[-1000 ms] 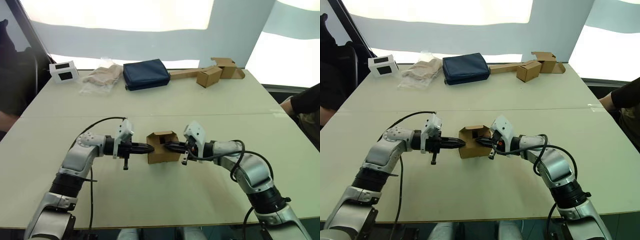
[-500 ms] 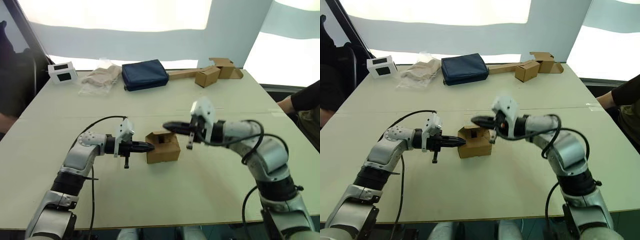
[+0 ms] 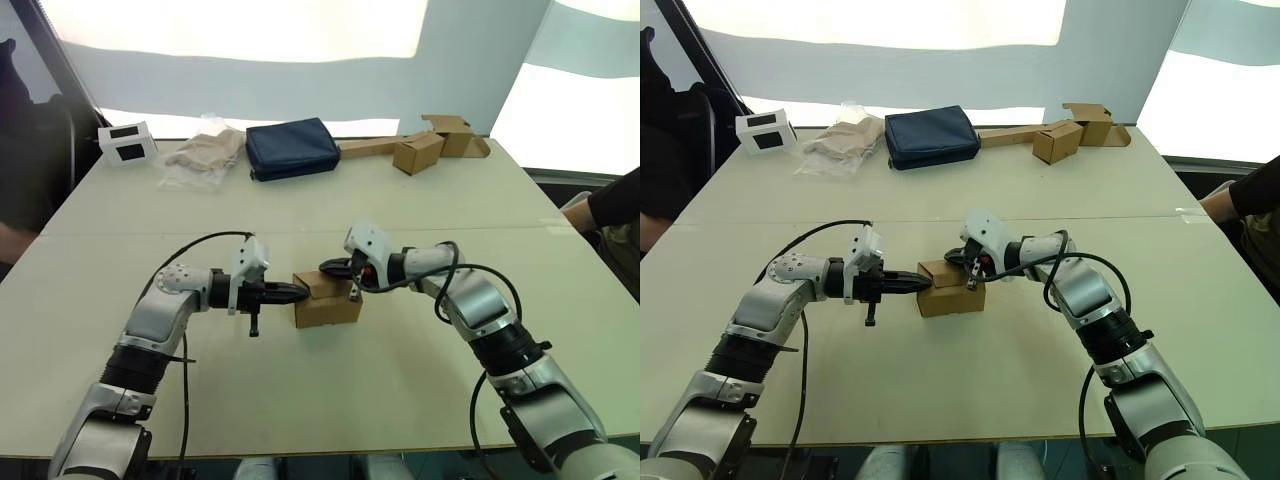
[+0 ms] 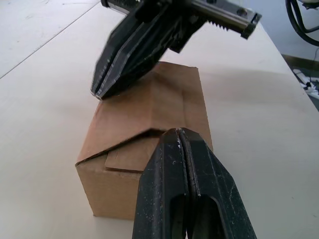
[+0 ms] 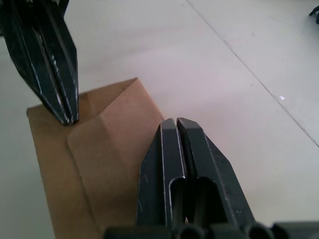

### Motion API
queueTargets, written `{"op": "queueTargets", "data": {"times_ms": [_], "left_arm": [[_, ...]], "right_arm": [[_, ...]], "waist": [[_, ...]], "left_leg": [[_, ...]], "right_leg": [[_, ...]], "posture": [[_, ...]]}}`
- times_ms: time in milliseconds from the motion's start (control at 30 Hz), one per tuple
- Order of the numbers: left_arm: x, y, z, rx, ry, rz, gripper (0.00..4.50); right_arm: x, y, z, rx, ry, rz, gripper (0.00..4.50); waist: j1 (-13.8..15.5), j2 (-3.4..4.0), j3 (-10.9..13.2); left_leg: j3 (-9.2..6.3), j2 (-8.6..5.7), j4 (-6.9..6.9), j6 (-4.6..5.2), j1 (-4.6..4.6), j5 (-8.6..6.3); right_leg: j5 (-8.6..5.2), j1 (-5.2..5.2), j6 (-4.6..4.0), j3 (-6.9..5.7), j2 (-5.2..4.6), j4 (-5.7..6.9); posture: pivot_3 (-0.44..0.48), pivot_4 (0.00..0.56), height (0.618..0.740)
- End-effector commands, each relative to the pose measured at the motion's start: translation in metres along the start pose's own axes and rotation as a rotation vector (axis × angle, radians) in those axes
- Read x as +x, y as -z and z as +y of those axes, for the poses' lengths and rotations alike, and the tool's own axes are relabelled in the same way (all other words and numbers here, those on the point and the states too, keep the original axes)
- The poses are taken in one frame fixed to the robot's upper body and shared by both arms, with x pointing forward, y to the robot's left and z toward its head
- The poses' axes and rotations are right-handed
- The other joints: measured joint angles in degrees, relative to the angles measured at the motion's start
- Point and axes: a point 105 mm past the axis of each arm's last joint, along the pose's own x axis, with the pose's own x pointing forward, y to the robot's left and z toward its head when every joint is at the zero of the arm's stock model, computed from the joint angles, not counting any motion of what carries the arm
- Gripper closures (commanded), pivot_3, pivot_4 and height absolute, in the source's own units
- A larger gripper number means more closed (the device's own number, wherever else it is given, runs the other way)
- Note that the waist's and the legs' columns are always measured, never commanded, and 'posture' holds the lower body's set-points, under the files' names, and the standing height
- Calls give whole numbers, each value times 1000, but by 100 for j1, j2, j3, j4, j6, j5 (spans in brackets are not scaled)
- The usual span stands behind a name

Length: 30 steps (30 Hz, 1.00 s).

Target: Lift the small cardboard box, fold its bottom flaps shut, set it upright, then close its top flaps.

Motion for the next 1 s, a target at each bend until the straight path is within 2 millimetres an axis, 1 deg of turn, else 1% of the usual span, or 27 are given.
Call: {"op": "queueTargets", "data": {"times_ms": [33,133,233,300,400,467,600,667,733,833,1000], "left_arm": [[-5,-8,2,16,-9,-10,4483],[-12,-10,7,11,-6,-6,4483],[-14,-22,18,2,-22,-44,4483],[-10,-31,26,12,-30,-72,4483],[2,-35,34,39,-30,-85,4483],[11,-33,37,47,-22,-82,4483],[29,-21,36,74,12,-49,4483],[34,-15,36,100,19,-28,4483],[38,-14,37,103,22,-31,4483],[39,-13,37,109,27,-35,4483],[41,-12,36,121,36,-37,4483]], "right_arm": [[0,7,9,-11,-16,21,4500],[-2,9,11,-6,-8,20,4500],[-4,5,13,5,3,-2,4500],[-7,-1,14,8,17,-28,4500],[-12,-7,18,14,28,-53,4500],[-15,-10,22,18,26,-61,4500],[-23,-22,29,33,38,-101,4500],[-28,-32,33,59,45,-135,4500],[-33,-38,39,69,38,-148,4500],[-38,-38,43,70,43,-128,4500],[-37,-26,48,100,45,-78,4500]], "waist": [[-1,0,0],[-6,0,0],[-2,0,0],[15,0,0],[24,-1,-1],[14,-1,-1],[2,-1,0],[-1,-1,0],[11,-2,0],[10,-2,0],[9,-2,0]], "left_leg": [[0,1,0,0,0,0],[0,0,0,0,2,0],[0,0,1,0,4,0],[0,0,2,-1,3,1],[1,-3,2,-1,0,1],[3,-5,2,-1,-3,1],[3,-5,0,0,-3,0],[1,-3,-1,0,-4,0],[-2,-1,-1,0,-4,0],[-4,-2,0,0,-2,0],[-5,-3,2,1,-3,0]], "right_leg": [[0,0,0,0,1,0],[-1,1,-2,0,2,1],[-2,1,-6,0,2,2],[-3,2,-6,-1,4,2],[0,3,-1,-1,1,-1],[1,3,1,-1,0,-6],[1,1,2,-2,2,-7],[1,-2,1,-3,5,-3],[1,-3,1,-3,7,0],[1,-1,0,-3,5,-1],[-2,1,-4,0,1,-5]], "posture": [[0,150,740],[0,150,740],[0,150,740],[0,150,740],[0,150,740],[0,150,740],[0,150,740],[0,150,740],[0,150,740],[0,150,740],[0,150,740]]}}
